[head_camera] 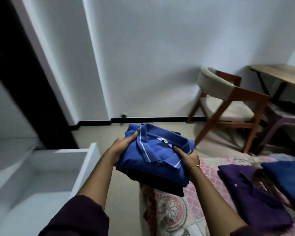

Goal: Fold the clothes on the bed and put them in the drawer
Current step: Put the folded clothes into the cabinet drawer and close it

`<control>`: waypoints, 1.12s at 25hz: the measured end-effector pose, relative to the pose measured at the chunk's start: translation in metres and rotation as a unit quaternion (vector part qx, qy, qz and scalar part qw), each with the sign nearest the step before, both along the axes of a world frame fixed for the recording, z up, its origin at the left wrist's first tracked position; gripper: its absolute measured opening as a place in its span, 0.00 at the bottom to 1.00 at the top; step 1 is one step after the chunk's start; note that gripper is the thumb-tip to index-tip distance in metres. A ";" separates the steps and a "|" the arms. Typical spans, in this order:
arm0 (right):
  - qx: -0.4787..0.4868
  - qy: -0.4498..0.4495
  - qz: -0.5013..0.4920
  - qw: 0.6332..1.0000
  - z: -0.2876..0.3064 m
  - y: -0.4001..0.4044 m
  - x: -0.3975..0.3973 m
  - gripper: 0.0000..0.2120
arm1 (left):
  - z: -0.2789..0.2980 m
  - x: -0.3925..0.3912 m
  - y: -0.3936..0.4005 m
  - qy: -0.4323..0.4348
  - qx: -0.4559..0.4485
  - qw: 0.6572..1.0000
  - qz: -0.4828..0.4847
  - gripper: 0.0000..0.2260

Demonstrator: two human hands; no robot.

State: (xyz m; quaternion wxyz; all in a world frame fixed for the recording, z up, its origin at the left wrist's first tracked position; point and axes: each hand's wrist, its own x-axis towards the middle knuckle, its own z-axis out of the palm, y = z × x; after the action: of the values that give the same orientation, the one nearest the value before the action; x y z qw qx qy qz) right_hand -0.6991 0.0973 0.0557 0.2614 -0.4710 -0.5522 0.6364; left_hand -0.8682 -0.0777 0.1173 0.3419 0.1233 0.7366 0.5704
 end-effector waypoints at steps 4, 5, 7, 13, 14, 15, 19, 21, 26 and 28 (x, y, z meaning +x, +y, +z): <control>0.041 -0.017 0.120 0.992 0.031 -0.063 -0.078 0.44 | 0.016 -0.034 -0.101 -0.023 0.049 0.991 0.122 0.25; 0.049 -0.018 0.159 0.986 0.036 -0.085 -0.097 0.44 | 0.014 -0.041 -0.129 -0.035 0.053 0.985 0.163 0.26; 0.065 -0.031 0.234 0.970 0.044 -0.130 -0.131 0.36 | 0.002 -0.051 -0.186 -0.072 0.069 0.967 0.234 0.27; 0.110 -0.077 0.416 0.900 0.012 -0.241 -0.227 0.26 | -0.068 -0.049 -0.317 -0.170 0.076 0.885 0.427 0.31; 0.109 -0.081 0.447 0.884 0.004 -0.257 -0.240 0.26 | -0.079 -0.047 -0.332 -0.181 0.075 0.867 0.458 0.31; 0.108 -0.084 0.474 0.870 -0.004 -0.272 -0.254 0.25 | -0.090 -0.047 -0.343 -0.192 0.076 0.850 0.485 0.30; 0.124 -0.139 0.541 0.820 -0.034 -0.311 -0.304 0.23 | -0.127 -0.053 -0.367 -0.238 0.119 0.798 0.540 0.27; 0.146 -0.165 0.566 0.795 -0.052 -0.326 -0.325 0.21 | -0.148 -0.057 -0.373 -0.258 0.135 0.769 0.569 0.27; 0.194 -0.246 0.623 0.717 -0.116 -0.360 -0.356 0.18 | -0.216 -0.052 -0.378 -0.303 0.145 0.693 0.638 0.27; 0.221 -0.276 0.647 0.675 -0.139 -0.367 -0.365 0.19 | -0.229 -0.050 -0.374 -0.316 0.151 0.670 0.654 0.25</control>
State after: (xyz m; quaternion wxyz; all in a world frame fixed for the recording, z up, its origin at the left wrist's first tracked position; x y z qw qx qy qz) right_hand -1.0637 -0.2696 -0.0837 -0.2836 -0.0786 -0.8906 0.3468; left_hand -0.9186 -0.4521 -0.1122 0.0703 -0.5280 0.3804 0.7560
